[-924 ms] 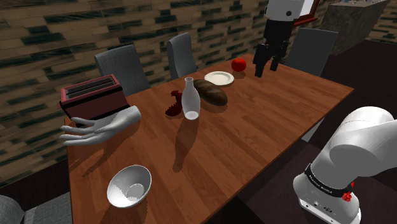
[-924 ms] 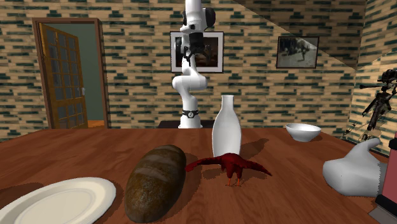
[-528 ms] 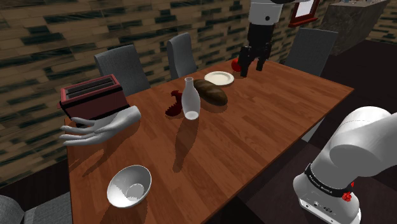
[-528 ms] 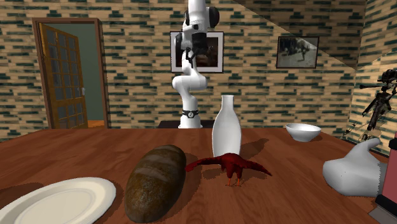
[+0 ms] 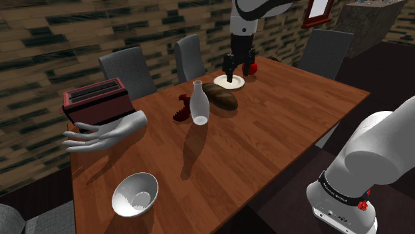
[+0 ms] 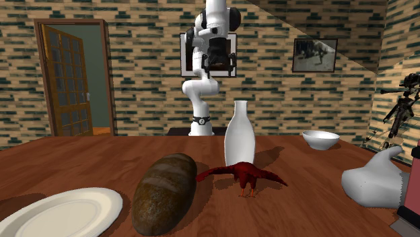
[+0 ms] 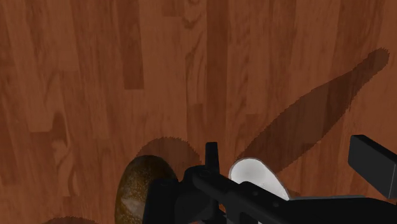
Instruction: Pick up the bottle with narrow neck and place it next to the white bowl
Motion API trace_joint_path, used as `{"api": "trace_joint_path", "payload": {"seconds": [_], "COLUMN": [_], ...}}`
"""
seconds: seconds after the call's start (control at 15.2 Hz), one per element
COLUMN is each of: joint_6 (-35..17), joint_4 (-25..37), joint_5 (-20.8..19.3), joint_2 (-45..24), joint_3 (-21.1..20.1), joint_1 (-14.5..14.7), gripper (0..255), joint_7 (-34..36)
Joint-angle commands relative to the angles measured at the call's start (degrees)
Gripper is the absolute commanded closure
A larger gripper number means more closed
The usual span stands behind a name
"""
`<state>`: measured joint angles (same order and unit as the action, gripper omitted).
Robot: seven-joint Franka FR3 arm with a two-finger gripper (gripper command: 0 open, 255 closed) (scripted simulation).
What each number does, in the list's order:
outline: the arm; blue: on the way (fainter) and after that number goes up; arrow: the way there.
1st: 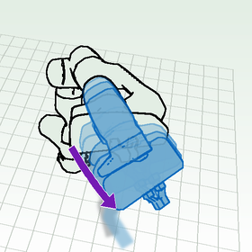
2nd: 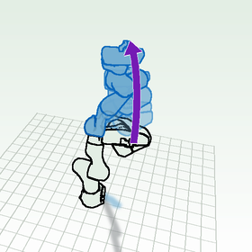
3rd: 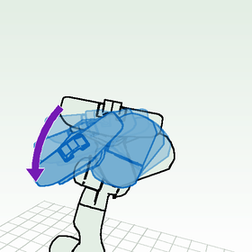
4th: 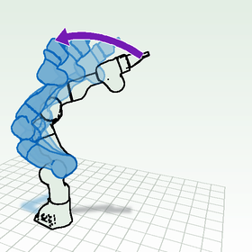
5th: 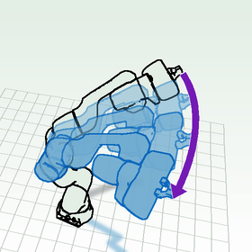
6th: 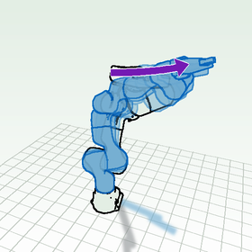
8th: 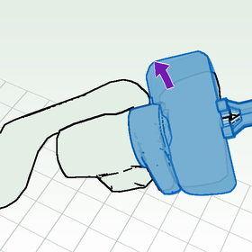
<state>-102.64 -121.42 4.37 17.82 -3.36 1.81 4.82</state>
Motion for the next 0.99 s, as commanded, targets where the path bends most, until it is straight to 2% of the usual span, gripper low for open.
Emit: {"api": "trace_joint_path", "payload": {"seconds": [0.0, 0.53, 0.92], "joint_6": [-1.5, -3.6, -1.6], "joint_4": [2.9, 18.8, 35.2], "joint_5": [-0.3, -2.9, -5.3], "joint_2": [-4.4, -22.8, -37.6], "joint_3": [-0.7, -1.9, -2.2], "joint_1": [0.2, 1.0, 2.2], "gripper": [0, 0, 0], "joint_7": [0.9, 3.3, 4.9]}}
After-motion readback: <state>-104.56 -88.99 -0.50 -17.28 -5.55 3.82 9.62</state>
